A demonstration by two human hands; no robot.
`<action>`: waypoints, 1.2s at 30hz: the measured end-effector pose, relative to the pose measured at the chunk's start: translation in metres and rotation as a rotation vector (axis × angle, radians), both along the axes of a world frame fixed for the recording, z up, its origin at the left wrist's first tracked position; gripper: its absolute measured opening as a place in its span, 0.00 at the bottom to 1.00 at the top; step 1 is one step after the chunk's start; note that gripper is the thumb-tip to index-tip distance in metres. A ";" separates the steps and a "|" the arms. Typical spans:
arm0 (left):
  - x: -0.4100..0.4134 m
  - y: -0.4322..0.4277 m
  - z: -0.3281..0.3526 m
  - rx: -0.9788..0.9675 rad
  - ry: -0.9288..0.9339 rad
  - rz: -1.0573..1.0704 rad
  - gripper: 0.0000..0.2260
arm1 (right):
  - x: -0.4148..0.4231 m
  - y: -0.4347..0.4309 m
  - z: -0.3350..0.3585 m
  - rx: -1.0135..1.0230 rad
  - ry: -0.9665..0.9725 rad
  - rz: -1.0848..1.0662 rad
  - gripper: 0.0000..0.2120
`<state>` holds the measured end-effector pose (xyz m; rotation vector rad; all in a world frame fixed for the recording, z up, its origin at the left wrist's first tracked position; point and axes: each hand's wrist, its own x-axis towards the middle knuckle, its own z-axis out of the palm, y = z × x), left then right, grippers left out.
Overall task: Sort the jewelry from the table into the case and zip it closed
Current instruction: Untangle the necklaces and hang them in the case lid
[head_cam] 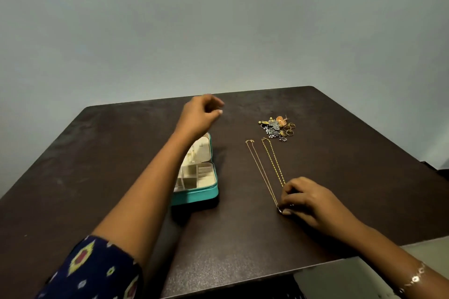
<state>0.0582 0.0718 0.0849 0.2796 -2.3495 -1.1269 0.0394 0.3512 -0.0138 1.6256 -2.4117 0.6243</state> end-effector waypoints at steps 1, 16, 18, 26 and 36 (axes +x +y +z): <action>-0.010 0.007 -0.001 -0.013 -0.079 -0.051 0.07 | -0.001 0.001 -0.001 -0.003 0.006 0.003 0.09; -0.093 0.036 -0.049 -0.215 -0.620 -0.038 0.05 | 0.005 -0.007 0.000 0.030 0.199 0.035 0.09; -0.096 0.038 -0.051 -0.237 -0.641 -0.041 0.07 | 0.006 -0.007 0.001 0.033 0.205 0.040 0.09; -0.102 0.041 -0.061 -0.262 -0.675 -0.049 0.04 | 0.006 -0.009 0.003 0.033 0.235 0.058 0.07; -0.085 0.037 -0.028 0.046 -0.443 -0.141 0.13 | 0.008 -0.007 0.006 -0.003 0.247 0.130 0.03</action>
